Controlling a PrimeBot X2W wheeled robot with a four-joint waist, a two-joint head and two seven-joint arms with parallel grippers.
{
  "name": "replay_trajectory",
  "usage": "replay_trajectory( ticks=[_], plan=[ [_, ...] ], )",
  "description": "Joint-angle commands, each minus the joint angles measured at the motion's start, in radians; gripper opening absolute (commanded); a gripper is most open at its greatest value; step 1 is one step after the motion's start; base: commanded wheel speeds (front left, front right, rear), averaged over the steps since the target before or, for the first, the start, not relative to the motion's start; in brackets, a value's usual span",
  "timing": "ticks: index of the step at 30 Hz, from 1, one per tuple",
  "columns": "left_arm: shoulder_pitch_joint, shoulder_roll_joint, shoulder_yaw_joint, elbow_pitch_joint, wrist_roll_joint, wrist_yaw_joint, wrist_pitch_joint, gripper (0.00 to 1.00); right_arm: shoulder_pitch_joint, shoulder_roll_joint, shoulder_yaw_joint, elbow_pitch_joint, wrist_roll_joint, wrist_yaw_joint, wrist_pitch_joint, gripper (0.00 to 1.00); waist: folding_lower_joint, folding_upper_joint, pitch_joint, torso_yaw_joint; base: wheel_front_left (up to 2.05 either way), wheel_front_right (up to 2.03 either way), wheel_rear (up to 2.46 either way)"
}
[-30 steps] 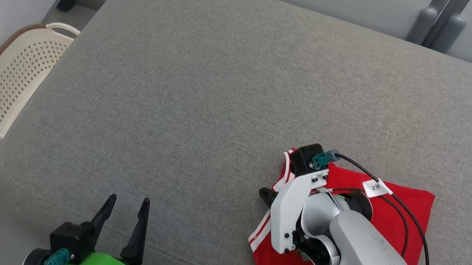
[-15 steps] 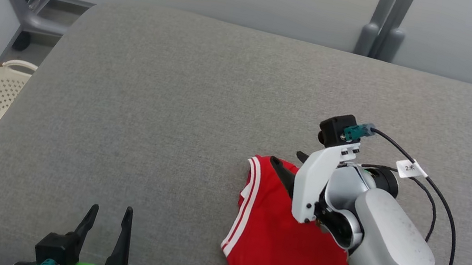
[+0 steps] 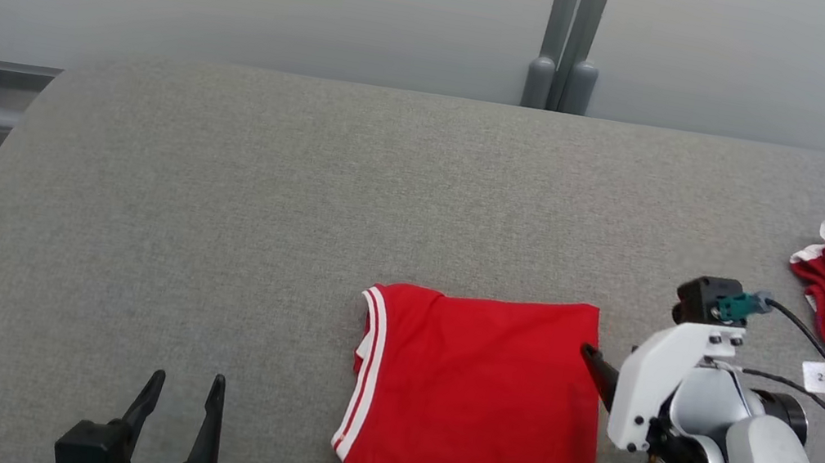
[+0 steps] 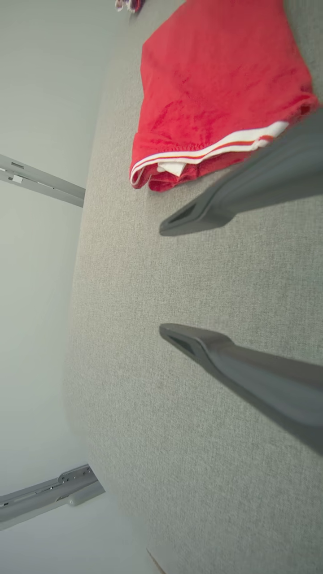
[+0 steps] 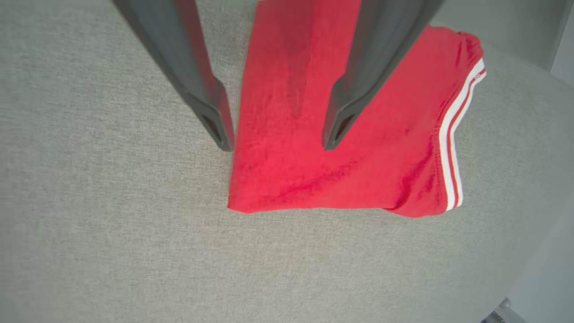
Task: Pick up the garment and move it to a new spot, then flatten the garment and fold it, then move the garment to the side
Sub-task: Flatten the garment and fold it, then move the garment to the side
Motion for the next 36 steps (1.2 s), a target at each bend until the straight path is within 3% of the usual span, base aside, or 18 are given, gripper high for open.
replay_trajectory(
  ticks=[1,11,26,27,29,30,36],
  plan=[
    [0.006,0.006,0.0,-0.003,0.002,-0.004,-0.001,1.0,0.024,-0.001,-0.017,-0.018,-0.009,0.0,0.01,1.0,0.0001,-0.0001,-0.002,-0.013,0.0,0.0,0.0],
    [-0.026,0.01,-0.006,-0.004,0.011,-0.012,-0.001,1.0,0.086,-0.001,-0.094,-0.058,-0.001,0.0,0.044,1.0,0.0001,-0.0001,0.051,0.009,0.0,0.0,0.0],
    [-0.087,0.009,-0.003,-0.001,0.019,-0.019,-0.001,1.0,0.035,-0.001,-0.113,0.088,0.029,0.0,0.004,1.0,0.0001,-0.0001,0.153,0.07,0.0,0.0,0.0],
    [-0.088,0.008,-0.002,-0.001,0.019,-0.018,-0.001,1.0,0.033,-0.001,-0.112,0.1,0.028,0.0,0.003,0.62,0.0001,-0.0001,0.155,0.072,0.0,0.0,0.0],
    [-0.09,0.007,0.001,-0.002,0.018,-0.016,-0.001,1.0,0.03,0.0,-0.11,0.121,0.028,0.0,0.0,0.05,0.0001,-0.0001,0.155,0.074,0.0,0.0,0.0],
    [-0.089,0.006,0.002,-0.003,0.018,-0.016,-0.001,1.0,0.029,0.001,-0.108,0.13,0.028,0.0,-0.004,0.0,0.0001,-0.0001,0.154,0.075,0.0,0.0,0.0],
    [-0.085,0.004,0.008,-0.006,0.02,-0.017,-0.001,1.0,0.018,0.0,-0.102,0.16,0.02,0.0,-0.024,0.0,0.0001,-0.0001,0.133,0.068,0.0,0.0,0.0]
  ],
)
